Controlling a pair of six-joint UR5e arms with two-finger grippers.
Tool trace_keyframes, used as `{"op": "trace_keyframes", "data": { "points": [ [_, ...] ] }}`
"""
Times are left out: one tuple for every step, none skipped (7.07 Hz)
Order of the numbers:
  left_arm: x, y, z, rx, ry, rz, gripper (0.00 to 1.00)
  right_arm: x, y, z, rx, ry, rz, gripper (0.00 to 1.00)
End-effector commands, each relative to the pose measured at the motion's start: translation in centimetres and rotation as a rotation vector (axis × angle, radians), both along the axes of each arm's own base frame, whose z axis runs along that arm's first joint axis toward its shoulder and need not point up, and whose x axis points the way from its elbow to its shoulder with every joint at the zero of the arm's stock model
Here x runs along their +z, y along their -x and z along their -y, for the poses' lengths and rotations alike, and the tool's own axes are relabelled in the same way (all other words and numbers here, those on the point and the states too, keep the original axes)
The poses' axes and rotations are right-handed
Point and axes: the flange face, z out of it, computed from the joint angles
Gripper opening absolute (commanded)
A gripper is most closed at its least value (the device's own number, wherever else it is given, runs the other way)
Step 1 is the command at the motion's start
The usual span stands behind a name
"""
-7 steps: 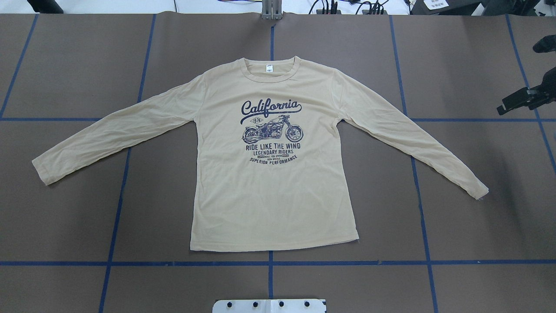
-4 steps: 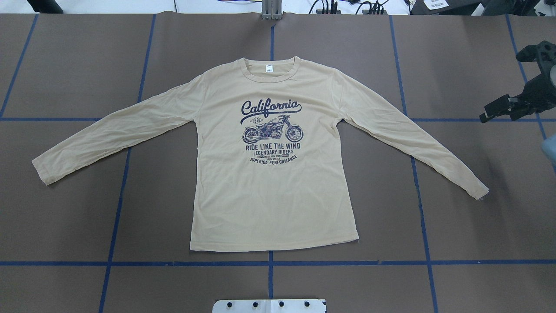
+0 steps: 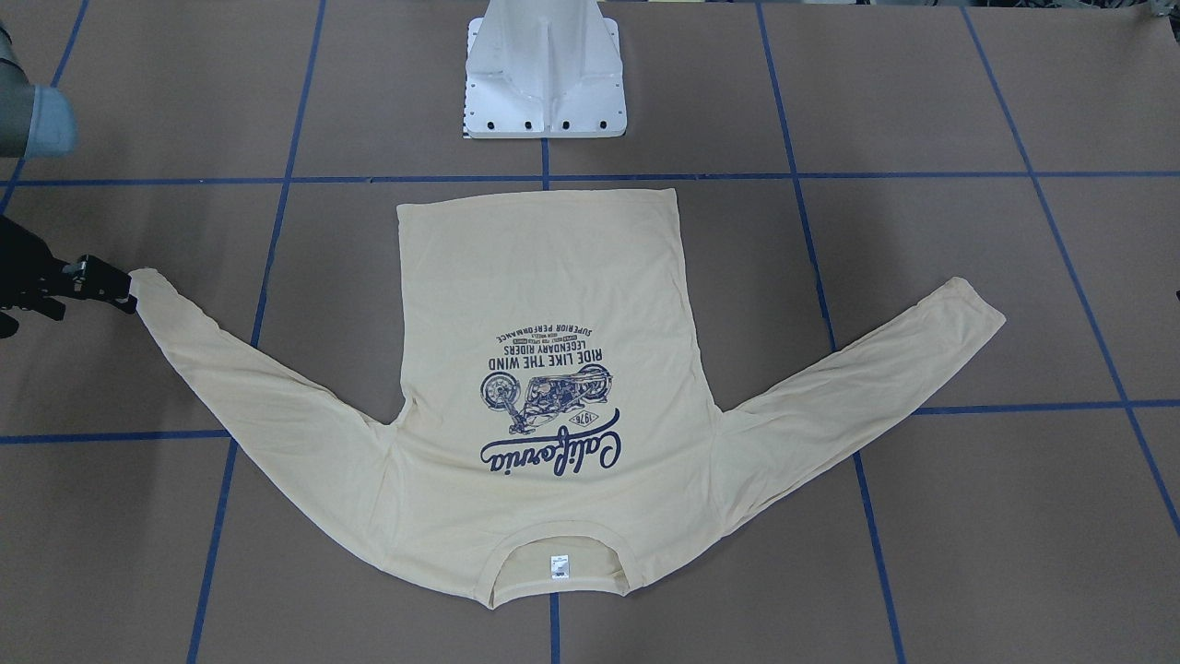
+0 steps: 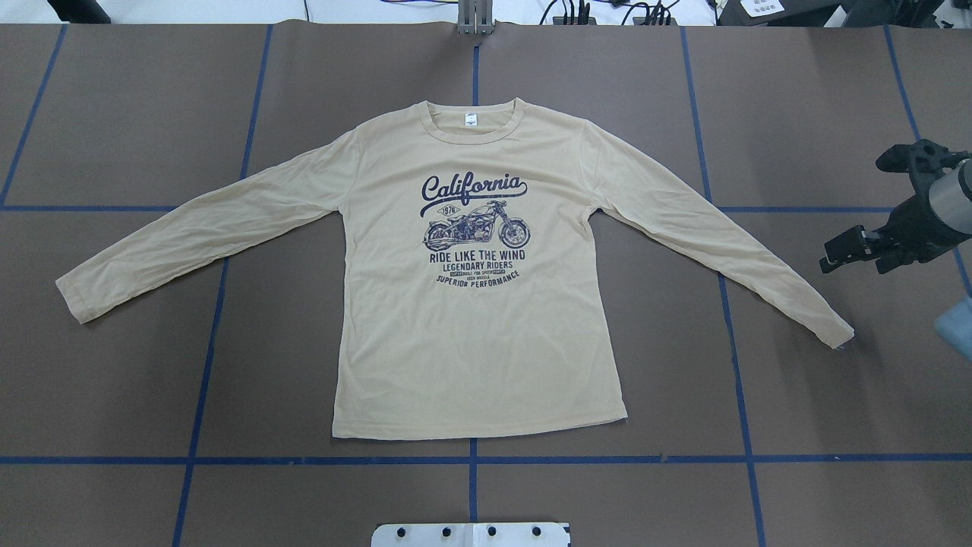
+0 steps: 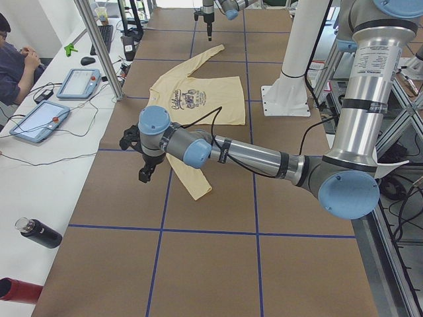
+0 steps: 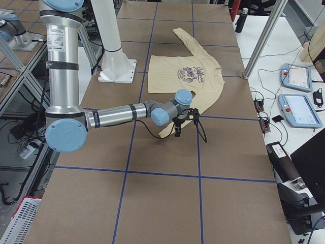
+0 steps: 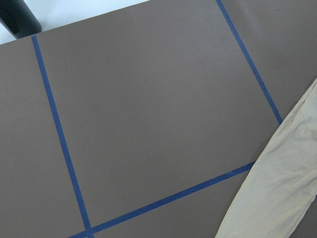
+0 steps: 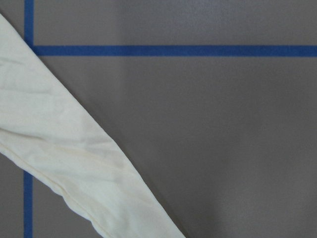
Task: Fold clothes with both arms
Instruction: 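Move the right gripper down to the cuff of the sleeve nearest it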
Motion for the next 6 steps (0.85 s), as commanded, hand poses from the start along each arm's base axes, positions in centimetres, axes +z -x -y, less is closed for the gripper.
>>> {"op": "trace_keyframes", "data": {
  "points": [
    [-0.2, -0.1, -0.1, 0.005, 0.000, -0.010, 0.99, 1.4, 2.4, -2.0, -0.047, -0.006, -0.049, 0.99],
    [-0.3, -0.1, 0.0, 0.005, -0.002, -0.011, 0.99, 2.2, 2.9, -3.3, -0.065, -0.022, -0.052, 0.98],
    [-0.3, -0.1, 0.1, 0.005, -0.003, -0.011, 0.99, 3.2, 2.2, -4.4, -0.053, -0.077, -0.050, 0.99],
    [-0.4, -0.1, 0.0, 0.006, -0.003, -0.012, 0.99, 3.1, 2.5, -4.7, -0.028, -0.062, -0.041, 0.99],
    [-0.3, -0.1, 0.0, 0.008, -0.002, -0.016, 0.99, 3.1, 3.2, -5.1, -0.033, -0.061, -0.049, 0.99],
    [-0.3, -0.1, 0.0, 0.009, -0.001, -0.017, 0.99, 2.9, 4.0, -5.5, -0.037, -0.054, -0.044, 0.96]
  ]
}}
